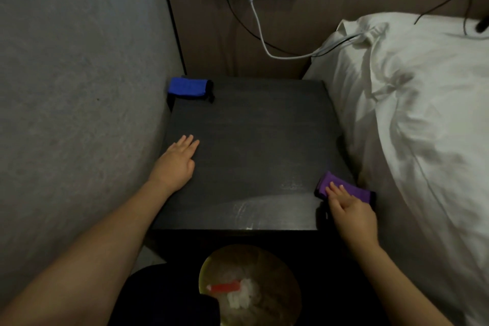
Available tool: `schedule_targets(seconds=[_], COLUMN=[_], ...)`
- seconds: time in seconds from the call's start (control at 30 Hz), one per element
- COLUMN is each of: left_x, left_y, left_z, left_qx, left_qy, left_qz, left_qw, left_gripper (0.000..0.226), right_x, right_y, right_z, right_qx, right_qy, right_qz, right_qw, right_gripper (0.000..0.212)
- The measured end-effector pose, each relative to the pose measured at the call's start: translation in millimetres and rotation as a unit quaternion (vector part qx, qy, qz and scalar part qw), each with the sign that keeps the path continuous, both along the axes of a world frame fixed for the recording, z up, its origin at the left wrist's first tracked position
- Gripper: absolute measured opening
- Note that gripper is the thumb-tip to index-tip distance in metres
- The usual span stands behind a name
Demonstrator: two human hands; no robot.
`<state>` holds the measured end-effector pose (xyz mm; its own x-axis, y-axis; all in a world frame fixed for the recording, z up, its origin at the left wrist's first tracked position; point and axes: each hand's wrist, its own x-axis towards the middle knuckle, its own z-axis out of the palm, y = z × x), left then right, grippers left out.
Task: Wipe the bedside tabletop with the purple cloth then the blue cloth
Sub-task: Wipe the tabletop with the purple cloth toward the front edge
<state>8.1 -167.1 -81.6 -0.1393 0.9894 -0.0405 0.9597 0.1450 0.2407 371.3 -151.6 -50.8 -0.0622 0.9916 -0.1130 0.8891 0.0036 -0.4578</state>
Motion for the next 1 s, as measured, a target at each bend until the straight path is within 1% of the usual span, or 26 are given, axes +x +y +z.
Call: schedule_targets(seconds=[0.1,0.2,0.33,0.43,0.53,0.63,0.7,0.77,1.0], left_x=[-0.2,-0.9,-4.7,-15.3,-21.6,-18.5,-16.9,-17.5,-19.8], left_y=[0.1,0.0,2.8,7.2,13.1,15.5,14.8,15.0,17.0], left_z=[-0.7,-0.3,4.9,12.6,19.7,21.4,19.4,17.8,21.4], left_qx=[-0.002,0.000,-0.002,-0.033,-0.062,-0.067,-0.065,-0.066,-0.079], left_qy=[0.000,-0.007,-0.020,-0.018,-0.007,-0.007,-0.014,-0.019,-0.014], left_qz=[0.000,0.002,0.005,-0.007,-0.015,-0.013,-0.007,-0.002,-0.009], left_qw=[1.000,1.000,1.000,0.999,0.998,0.998,0.998,0.998,0.997], left_gripper=[0.057,0.057,0.055,0.054,0.054,0.054,0.054,0.054,0.054], right_x=[-13.7,-51.2,-104.9,-139.5,-172.6,-203.8,-223.2,-237.3,-263.4], right_y=[-4.3,-19.9,-38.4,-47.6,-56.9,-65.5,-72.6,-77.2,-91.4], right_z=[-2.4,-10.1,-17.2,-18.5,-15.3,-14.0,-10.3,-7.2,-12.7], right_qx=[-0.008,0.005,0.056,0.026,0.004,0.022,0.006,-0.022,-0.004], right_qy=[-0.011,-0.013,0.008,0.024,0.017,0.020,0.038,0.032,0.036], right_qz=[0.017,0.081,0.154,0.209,0.250,0.285,0.330,0.382,0.417], right_qw=[1.000,0.997,0.986,0.977,0.968,0.958,0.943,0.923,0.908], right_gripper=[0.036,0.059,0.054,0.055,0.045,0.046,0.049,0.046,0.045])
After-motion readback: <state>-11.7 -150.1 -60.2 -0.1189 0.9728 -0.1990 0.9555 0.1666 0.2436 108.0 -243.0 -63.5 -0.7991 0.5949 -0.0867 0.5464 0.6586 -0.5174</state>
